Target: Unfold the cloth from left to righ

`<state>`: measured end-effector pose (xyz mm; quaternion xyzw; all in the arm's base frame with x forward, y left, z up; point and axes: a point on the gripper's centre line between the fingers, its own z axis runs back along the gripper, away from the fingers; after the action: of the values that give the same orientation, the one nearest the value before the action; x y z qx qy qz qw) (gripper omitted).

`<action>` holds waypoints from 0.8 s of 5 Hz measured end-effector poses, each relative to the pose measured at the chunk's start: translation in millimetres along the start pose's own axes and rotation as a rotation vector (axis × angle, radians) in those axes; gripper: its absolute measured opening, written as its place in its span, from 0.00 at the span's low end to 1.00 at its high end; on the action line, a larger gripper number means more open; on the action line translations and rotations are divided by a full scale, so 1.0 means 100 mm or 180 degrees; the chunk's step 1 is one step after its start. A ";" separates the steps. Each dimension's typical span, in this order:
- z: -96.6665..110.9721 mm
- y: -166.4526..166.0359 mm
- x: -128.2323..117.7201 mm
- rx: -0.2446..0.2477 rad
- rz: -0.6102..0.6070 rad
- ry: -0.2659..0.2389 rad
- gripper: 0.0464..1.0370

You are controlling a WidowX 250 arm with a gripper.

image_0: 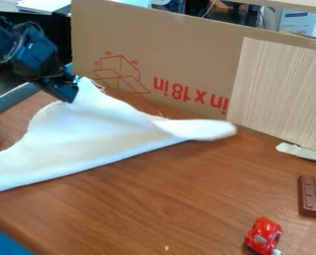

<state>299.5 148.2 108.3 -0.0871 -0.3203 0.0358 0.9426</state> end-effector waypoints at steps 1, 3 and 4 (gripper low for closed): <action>0.02 -0.15 -0.23 -0.0053 -0.0188 0.0050 0.00; -0.09 -0.59 -0.94 -0.0080 -0.0644 0.0479 0.00; -0.04 -0.77 -1.18 -0.0042 -0.0732 0.0612 0.00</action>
<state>209.7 57.4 48.9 -0.0592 -0.2367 -0.0830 0.9662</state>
